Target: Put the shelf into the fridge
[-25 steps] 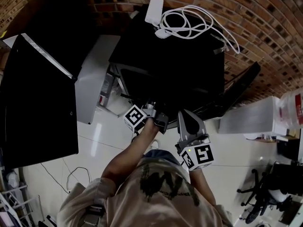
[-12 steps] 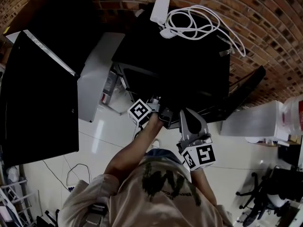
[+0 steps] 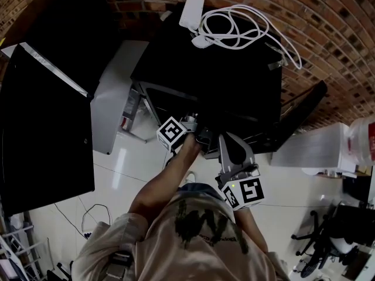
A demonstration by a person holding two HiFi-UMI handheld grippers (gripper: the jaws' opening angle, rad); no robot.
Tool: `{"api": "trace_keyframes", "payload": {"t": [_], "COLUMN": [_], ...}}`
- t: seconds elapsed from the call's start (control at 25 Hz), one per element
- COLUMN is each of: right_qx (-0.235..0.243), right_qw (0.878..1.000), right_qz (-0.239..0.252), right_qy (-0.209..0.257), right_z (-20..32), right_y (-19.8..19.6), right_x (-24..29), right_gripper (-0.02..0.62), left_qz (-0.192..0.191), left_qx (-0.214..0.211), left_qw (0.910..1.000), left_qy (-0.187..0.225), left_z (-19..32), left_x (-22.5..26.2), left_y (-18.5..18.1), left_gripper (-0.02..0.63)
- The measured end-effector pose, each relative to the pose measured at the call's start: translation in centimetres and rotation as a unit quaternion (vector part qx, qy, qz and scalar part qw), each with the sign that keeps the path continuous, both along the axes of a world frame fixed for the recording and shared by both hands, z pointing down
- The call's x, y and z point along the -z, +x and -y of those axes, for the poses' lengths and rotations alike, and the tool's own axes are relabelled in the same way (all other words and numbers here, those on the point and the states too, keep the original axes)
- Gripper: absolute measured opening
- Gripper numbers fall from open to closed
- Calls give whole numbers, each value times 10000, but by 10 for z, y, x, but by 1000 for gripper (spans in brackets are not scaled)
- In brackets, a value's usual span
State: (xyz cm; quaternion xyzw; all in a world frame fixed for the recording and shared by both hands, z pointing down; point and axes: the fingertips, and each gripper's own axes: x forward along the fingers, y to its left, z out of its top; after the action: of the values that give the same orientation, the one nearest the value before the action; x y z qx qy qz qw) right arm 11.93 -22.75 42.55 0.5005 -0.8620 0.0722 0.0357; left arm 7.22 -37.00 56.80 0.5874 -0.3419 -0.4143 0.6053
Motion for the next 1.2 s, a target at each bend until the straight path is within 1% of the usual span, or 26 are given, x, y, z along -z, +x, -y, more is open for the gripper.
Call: {"api": "trace_keyframes", "payload": {"t": [0.2, 0.64, 1.0, 1.2], "right_qx": [21, 18, 0, -3], "right_qw": [10000, 10000, 10000, 10000], "right_qz": [-26, -42, -49, -40], "right_qy": [7, -43, -58, -74], "right_z": [4, 8, 4, 3], "right_y": [-2, 2, 7, 9], "right_x": [-1, -4, -4, -6], "right_gripper": [0, 0, 0, 0], "left_qz": [24, 67, 189, 184], "left_qx": [-8, 16, 33, 47], "left_qw": [10000, 9999, 9998, 9998], "left_qy": [-77, -78, -31, 110], "left_z": [12, 28, 39, 41], "left_x": [-2, -1, -2, 1], "left_y": [4, 10, 13, 13], "left_gripper": [0, 0, 0, 0]}}
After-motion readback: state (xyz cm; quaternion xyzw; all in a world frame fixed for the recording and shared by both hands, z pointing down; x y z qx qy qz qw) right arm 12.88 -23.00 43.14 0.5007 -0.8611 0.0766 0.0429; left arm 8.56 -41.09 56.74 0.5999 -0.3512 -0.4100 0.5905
